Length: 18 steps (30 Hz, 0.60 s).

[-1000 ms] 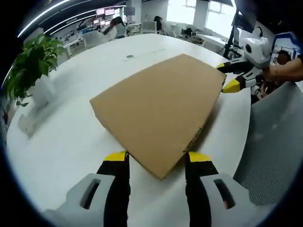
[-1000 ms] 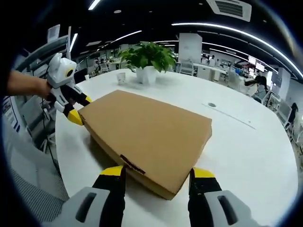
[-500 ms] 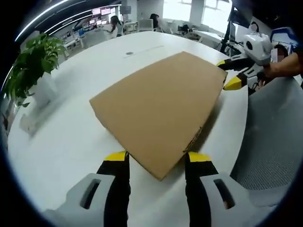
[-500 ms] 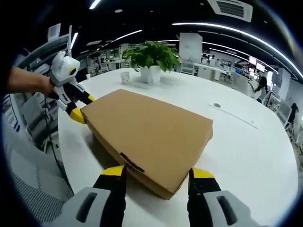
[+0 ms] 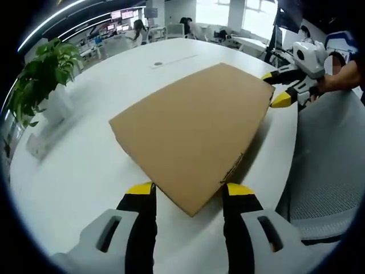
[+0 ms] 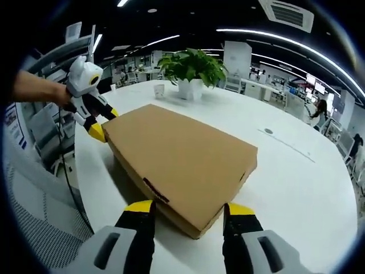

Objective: Operate the shoe box by opening the lid, removing the specified soft item, and placing it in the target area until the item is outside and the box remains undamaged.

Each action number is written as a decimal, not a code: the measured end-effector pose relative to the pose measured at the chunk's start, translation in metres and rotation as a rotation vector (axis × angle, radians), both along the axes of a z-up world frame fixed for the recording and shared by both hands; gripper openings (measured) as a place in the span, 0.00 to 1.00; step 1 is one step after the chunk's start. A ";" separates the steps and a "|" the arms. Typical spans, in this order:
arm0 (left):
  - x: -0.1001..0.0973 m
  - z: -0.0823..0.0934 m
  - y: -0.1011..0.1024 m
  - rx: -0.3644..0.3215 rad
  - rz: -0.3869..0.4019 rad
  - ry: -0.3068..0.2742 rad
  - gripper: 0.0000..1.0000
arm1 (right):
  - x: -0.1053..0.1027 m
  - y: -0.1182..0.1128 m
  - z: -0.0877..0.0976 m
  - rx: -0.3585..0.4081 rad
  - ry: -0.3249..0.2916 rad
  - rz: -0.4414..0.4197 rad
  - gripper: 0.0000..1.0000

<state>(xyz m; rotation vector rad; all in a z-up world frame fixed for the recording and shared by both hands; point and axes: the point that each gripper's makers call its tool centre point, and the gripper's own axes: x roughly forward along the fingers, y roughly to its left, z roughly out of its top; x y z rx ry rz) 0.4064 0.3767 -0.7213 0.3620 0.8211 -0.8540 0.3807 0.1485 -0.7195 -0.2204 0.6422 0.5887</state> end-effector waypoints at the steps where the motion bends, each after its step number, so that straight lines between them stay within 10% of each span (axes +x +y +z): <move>1: 0.000 0.000 0.000 -0.003 0.004 -0.003 0.43 | 0.000 0.000 0.000 -0.001 -0.003 0.003 0.43; 18: -0.006 0.003 0.006 -0.075 0.106 -0.057 0.37 | 0.000 -0.001 0.002 0.021 -0.022 0.008 0.43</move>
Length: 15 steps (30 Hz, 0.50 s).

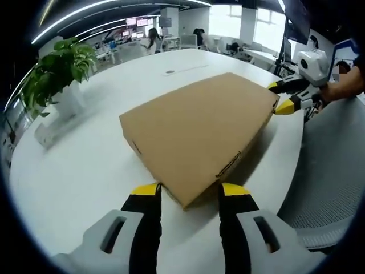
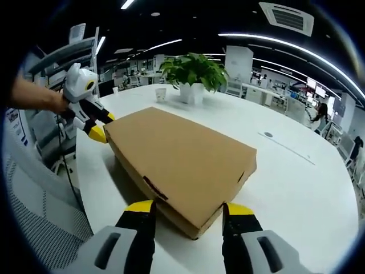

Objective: Operate the shoe box by opening the lid, removing the specified soft item, and placing it in the target area until the item is outside and the box remains undamaged.

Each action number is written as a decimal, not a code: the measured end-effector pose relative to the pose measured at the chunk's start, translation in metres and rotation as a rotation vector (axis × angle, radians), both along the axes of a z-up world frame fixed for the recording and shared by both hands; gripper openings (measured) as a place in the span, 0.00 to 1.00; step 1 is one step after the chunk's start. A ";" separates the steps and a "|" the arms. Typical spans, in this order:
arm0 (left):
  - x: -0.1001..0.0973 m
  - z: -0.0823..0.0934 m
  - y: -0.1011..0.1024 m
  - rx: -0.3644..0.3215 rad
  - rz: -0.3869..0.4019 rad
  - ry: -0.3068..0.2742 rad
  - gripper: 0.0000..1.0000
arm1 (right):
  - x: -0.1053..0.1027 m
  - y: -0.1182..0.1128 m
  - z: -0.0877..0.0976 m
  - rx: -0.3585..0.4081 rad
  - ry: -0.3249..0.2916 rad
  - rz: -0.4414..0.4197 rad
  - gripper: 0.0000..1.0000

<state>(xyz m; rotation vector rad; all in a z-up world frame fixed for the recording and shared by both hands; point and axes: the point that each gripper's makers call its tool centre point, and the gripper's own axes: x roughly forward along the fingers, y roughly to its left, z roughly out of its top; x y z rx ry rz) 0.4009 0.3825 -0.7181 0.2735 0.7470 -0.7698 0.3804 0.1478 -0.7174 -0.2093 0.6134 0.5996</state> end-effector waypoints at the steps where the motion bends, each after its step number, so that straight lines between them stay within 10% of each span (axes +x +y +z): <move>1: 0.000 0.000 0.000 0.000 0.000 -0.001 0.37 | 0.000 0.000 0.000 0.001 0.002 0.000 0.43; 15: -0.001 0.020 -0.001 -0.040 0.030 -0.015 0.38 | -0.002 0.003 0.019 0.009 0.009 -0.002 0.45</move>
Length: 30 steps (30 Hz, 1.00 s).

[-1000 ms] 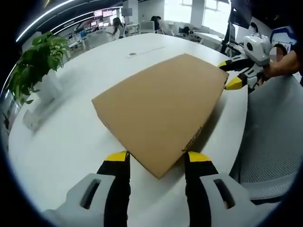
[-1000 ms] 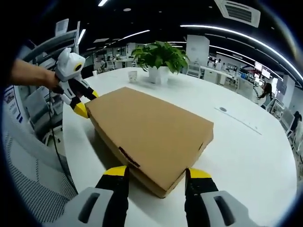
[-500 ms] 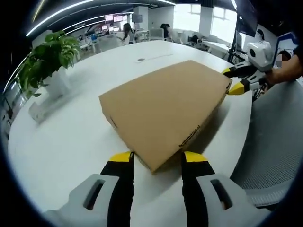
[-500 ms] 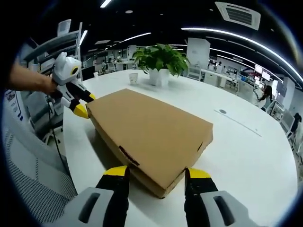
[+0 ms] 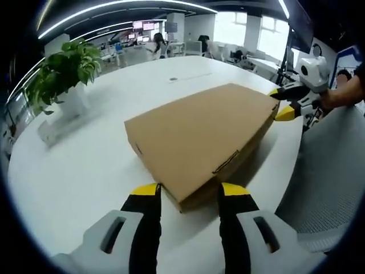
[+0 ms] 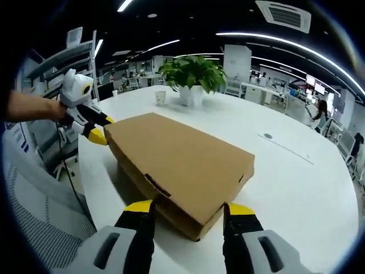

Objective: Operate the shoe box by opening the lid, removing the specified soft item, and placing it in the target area until the item is outside and the box remains undamaged.

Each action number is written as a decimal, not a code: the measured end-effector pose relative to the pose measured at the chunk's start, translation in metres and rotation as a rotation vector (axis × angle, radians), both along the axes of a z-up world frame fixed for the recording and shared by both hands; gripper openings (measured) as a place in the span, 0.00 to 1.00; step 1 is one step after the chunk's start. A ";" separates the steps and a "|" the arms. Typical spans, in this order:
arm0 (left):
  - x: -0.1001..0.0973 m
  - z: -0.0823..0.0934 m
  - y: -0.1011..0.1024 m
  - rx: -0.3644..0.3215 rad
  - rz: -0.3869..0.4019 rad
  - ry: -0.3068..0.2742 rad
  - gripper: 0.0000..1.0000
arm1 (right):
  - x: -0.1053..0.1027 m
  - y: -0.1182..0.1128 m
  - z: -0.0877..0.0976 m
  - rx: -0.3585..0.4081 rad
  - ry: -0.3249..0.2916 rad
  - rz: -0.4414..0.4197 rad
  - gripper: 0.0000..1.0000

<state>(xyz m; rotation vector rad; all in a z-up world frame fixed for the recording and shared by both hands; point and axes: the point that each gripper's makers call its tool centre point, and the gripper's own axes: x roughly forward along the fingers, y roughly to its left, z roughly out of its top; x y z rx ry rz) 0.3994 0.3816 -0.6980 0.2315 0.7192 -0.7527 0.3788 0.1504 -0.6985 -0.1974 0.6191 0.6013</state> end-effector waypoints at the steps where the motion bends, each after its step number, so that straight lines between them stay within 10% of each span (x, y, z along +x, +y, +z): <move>1: 0.000 0.001 0.000 -0.002 0.002 0.001 0.38 | 0.000 0.000 0.001 0.004 0.001 0.000 0.46; 30: 0.014 0.060 -0.004 -0.011 0.011 -0.103 0.39 | 0.016 0.000 0.056 0.022 -0.115 0.039 0.50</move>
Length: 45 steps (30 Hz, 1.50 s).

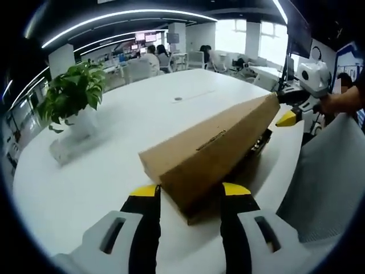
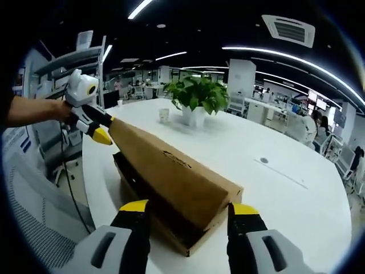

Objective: Operate the shoe box by opening the lid, removing the specified soft item, and placing it in the target area until the item is outside and the box remains undamaged.

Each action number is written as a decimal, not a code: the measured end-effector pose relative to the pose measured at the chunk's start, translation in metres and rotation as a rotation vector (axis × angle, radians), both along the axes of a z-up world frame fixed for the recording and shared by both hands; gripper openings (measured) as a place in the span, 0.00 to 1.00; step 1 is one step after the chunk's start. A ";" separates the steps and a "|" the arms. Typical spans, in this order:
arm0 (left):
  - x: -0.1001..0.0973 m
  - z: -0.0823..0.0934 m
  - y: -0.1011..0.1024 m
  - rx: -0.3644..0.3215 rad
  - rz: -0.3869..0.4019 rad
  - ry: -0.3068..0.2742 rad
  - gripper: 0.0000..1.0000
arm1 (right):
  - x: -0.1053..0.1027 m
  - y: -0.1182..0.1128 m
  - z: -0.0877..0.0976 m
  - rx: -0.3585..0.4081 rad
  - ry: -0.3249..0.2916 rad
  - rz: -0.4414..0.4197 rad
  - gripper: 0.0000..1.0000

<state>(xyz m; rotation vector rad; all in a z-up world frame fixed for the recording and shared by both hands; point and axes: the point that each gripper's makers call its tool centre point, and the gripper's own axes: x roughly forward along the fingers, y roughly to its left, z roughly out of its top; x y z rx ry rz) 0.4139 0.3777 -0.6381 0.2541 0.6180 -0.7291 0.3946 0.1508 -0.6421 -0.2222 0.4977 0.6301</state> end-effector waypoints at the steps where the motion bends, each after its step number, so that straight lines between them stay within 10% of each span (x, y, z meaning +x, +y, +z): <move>1: 0.001 0.001 0.000 -0.001 0.000 -0.005 0.39 | 0.001 -0.001 0.001 -0.001 -0.003 -0.001 0.49; 22: 0.046 0.034 0.008 0.011 0.086 -0.125 0.18 | 0.046 -0.024 0.031 -0.020 -0.101 -0.077 0.19; 45: 0.088 0.053 0.010 -0.025 0.165 -0.168 0.08 | 0.084 -0.035 0.046 -0.017 -0.141 -0.133 0.09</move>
